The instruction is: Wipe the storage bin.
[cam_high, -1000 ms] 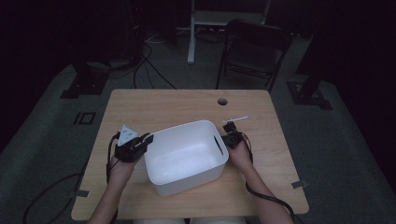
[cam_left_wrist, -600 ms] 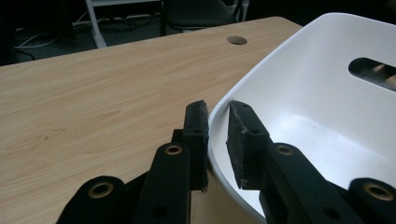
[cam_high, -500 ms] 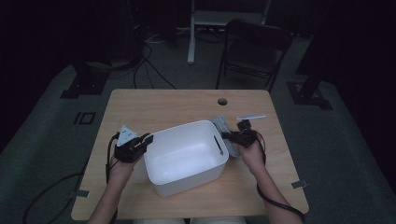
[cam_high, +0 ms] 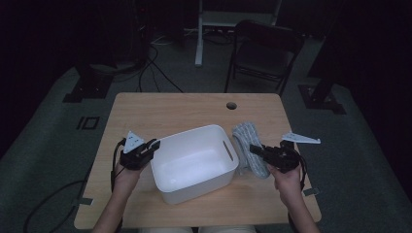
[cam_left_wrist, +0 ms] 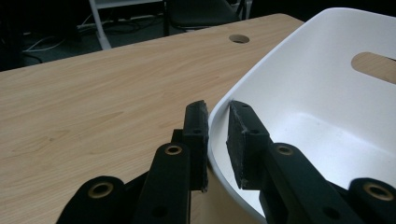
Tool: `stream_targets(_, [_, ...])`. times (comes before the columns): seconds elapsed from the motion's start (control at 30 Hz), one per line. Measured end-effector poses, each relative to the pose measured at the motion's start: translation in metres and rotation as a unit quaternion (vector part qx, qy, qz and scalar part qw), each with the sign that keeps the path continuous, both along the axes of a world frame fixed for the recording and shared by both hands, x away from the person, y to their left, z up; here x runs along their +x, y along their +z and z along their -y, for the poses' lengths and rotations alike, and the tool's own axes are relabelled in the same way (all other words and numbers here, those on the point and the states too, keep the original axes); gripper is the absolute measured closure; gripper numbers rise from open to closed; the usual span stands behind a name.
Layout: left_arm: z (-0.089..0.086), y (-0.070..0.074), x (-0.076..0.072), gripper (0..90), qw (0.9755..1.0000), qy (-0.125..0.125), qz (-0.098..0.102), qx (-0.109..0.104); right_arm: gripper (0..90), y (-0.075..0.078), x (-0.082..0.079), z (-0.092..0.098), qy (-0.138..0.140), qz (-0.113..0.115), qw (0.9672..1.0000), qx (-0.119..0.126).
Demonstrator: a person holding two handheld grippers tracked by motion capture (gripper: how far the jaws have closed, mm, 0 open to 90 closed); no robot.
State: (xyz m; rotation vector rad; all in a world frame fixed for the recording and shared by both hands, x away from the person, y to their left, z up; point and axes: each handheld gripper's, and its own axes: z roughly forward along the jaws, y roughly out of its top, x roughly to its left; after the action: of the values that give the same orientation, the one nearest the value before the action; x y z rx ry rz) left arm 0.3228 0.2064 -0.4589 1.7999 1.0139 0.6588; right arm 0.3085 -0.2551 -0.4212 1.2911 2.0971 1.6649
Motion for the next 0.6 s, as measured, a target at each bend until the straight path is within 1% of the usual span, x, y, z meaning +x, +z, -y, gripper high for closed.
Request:
stream_targets(0.03, [0.000, 0.000, 0.000, 78.1, 1.0000, 0.000, 0.000, -0.001, 77.0, 0.001, -0.003, 0.000, 0.004, 0.000, 0.9999, 0.010])
stream_targets(0.07, [0.000, 0.000, 0.000, 78.1, 1.0000, -0.001, -0.001, -0.005, 77.0, 0.002, -0.006, -0.001, 0.004, 0.001, 1.0000, 0.008])
stream_targets(0.1, [-0.001, 0.000, 0.000, 78.1, 1.0000, -0.002, -0.001, -0.005, 77.0, 0.000, -0.007, -0.002, 0.008, -0.001, 0.9999, 0.014])
stream_targets(0.13, [0.000, 0.000, 0.000, 78.1, 1.0000, -0.002, 0.000, -0.005, 77.0, -0.003, -0.006, -0.005, 0.013, -0.006, 0.9998, 0.014])
stream_targets(0.17, [0.000, -0.001, 0.001, 78.1, 1.0000, -0.003, 0.000, -0.005, 77.1, -0.005, -0.006, -0.008, 0.012, -0.009, 0.9999, 0.002])
stream_targets(0.2, [0.000, -0.001, 0.001, 78.1, 1.0000, -0.003, 0.001, -0.004, 77.1, -0.009, -0.005, -0.013, 0.005, -0.010, 0.9997, -0.023])
stream_targets(0.23, [0.000, -0.001, 0.001, 78.1, 1.0000, -0.003, 0.002, -0.005, 77.0, -0.015, -0.003, -0.017, 0.005, -0.015, 0.9993, -0.035])
stream_targets(0.27, [0.000, -0.001, 0.001, 78.1, 1.0000, -0.003, 0.001, -0.009, 77.1, -0.021, -0.001, -0.021, 0.010, -0.025, 0.9988, -0.040])
stream_targets(0.3, [0.000, -0.001, 0.001, 78.1, 1.0000, -0.003, 0.001, -0.009, 77.1, -0.026, 0.001, -0.025, 0.008, -0.029, 0.9983, -0.051])
stream_targets(0.37, [0.000, -0.001, 0.001, 78.1, 0.9999, 0.000, 0.000, -0.011, 77.4, -0.038, 0.004, -0.031, 0.002, -0.040, 0.9978, -0.053])
stream_targets(0.4, [0.000, -0.001, 0.001, 78.0, 0.9999, -0.001, -0.002, -0.014, 77.4, -0.044, 0.007, -0.033, 0.001, -0.047, 0.9967, -0.066])
stream_targets(0.47, [0.001, -0.001, 0.003, 78.1, 0.9999, -0.002, -0.004, -0.010, 77.7, -0.060, 0.012, -0.038, 0.002, -0.073, 0.9944, -0.077])
stream_targets(0.5, [0.000, -0.001, 0.004, 78.1, 0.9999, -0.003, -0.005, -0.013, 77.7, -0.070, 0.015, -0.042, 0.007, -0.087, 0.9913, -0.099])
stream_targets(0.57, [0.001, -0.001, 0.005, 78.0, 0.9998, 0.000, -0.006, -0.017, 77.8, -0.084, 0.021, -0.043, 0.012, -0.112, 0.9894, -0.091])
stream_targets(0.6, [0.001, -0.001, 0.005, 78.0, 0.9999, -0.001, -0.005, -0.016, 77.7, -0.091, 0.024, -0.045, 0.013, -0.124, 0.9870, -0.101])
